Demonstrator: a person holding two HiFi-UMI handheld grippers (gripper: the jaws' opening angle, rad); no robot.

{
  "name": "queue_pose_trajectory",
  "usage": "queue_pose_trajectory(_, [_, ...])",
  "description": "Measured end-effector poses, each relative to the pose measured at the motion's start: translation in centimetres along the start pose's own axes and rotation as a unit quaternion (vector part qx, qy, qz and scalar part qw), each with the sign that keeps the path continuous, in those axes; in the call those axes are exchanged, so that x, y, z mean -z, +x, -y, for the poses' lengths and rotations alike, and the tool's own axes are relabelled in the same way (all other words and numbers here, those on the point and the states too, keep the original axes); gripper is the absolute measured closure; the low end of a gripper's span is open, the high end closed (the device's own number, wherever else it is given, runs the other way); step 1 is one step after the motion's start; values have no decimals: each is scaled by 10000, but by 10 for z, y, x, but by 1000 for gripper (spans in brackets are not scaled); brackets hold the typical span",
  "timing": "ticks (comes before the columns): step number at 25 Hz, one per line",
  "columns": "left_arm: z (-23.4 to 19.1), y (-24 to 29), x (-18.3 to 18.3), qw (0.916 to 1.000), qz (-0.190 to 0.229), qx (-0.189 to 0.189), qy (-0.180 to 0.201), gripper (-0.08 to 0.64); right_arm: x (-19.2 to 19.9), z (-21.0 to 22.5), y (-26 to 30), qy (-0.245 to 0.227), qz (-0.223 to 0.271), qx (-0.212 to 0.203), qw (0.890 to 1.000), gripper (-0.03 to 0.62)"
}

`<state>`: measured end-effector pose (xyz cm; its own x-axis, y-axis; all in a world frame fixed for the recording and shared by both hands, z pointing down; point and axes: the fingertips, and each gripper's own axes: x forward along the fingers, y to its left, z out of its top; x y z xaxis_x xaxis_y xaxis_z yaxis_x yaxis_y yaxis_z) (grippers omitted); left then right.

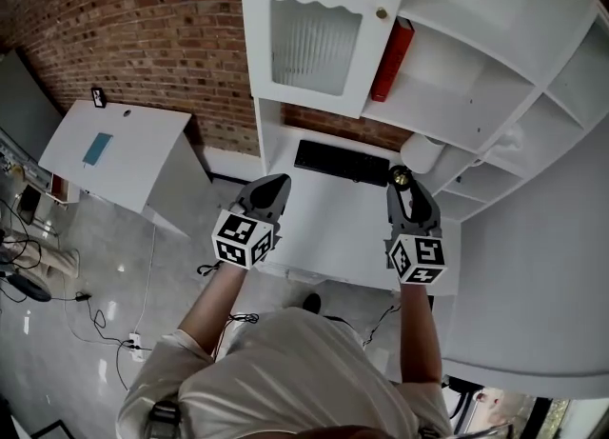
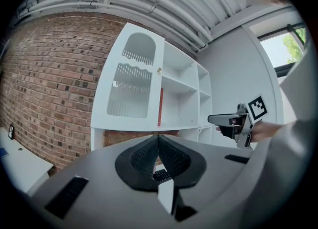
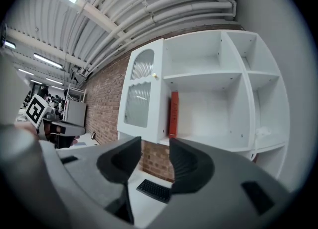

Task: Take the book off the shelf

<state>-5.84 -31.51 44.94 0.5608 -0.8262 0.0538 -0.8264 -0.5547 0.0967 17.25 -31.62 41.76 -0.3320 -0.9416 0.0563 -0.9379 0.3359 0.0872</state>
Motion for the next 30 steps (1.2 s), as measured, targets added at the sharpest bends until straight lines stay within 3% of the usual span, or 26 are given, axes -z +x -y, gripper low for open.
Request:
queue_pose_trajectory(17, [19,70,-4,9986,-67,-515,-22,566,-14,60,93,-94,163,-847,9962,428])
queue_pose_trajectory(30, [1,86,-5,9989,-101,-452,9,566,-30,73,146,-68,207,-793,9966,428])
